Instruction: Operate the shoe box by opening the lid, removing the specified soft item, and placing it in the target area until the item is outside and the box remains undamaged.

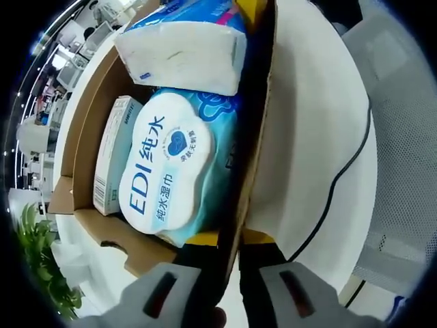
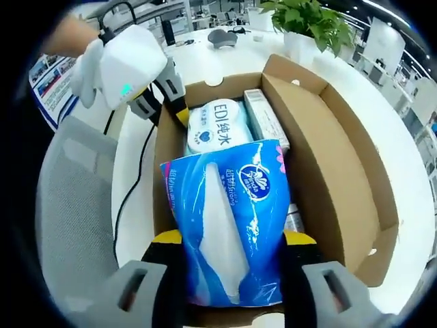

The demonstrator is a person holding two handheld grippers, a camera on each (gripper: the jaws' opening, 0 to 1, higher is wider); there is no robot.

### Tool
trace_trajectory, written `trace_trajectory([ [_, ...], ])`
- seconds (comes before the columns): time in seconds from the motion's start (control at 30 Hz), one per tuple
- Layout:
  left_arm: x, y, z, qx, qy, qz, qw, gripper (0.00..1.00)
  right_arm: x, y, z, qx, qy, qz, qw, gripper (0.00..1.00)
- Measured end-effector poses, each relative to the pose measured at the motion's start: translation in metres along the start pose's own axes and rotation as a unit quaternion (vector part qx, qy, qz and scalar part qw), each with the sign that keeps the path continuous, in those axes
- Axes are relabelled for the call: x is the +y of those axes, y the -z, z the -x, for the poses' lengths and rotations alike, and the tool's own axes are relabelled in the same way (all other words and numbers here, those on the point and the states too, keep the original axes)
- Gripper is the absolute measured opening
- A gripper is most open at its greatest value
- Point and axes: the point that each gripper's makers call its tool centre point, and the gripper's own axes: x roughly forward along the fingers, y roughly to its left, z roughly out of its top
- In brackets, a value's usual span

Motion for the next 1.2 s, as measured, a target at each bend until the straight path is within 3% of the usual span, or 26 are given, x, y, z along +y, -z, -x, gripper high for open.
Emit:
trace_trajectory([
  [0.37, 0.002, -0.001, 0.000, -0.003, 0.002, 0.017, 0.9998, 0.07, -0.012, -0.009, 0.012, 0.006, 0.001, 0.019, 0.9998, 0.50],
  [0.43, 0.001, -0.007, 0.000, -0.028, 0.010, 0.042, 0.9987, 0.07, -0.013, -0.009, 0.014, 0.008, 0.000, 0.017, 0.9998, 0.50],
  [0.5, 0.002, -0.005, 0.003, -0.035, 0.013, 0.033, 0.9988, 0.06, -0.013, -0.008, 0.016, 0.009, 0.002, 0.017, 0.9998, 0.50],
  [0.53, 0.000, -0.006, 0.002, -0.032, 0.006, -0.003, 0.9995, 0.05, -0.013, -0.008, 0.018, 0.008, 0.002, 0.017, 0.9998, 0.50],
  [0.63, 0.000, -0.006, 0.001, -0.031, 0.006, 0.018, 0.9993, 0.06, -0.013, -0.006, 0.020, 0.012, 0.002, 0.016, 0.9998, 0.50],
  [0.97, 0.001, -0.004, 0.002, -0.026, 0.008, 0.018, 0.9994, 0.06, -0.009, -0.013, 0.040, 0.019, -0.008, 0.017, 0.9996, 0.50],
  [1.2, 0.001, -0.003, 0.002, -0.028, 0.006, 0.017, 0.9995, 0.06, 0.000, -0.016, 0.046, 0.044, -0.010, 0.054, 0.9976, 0.50],
])
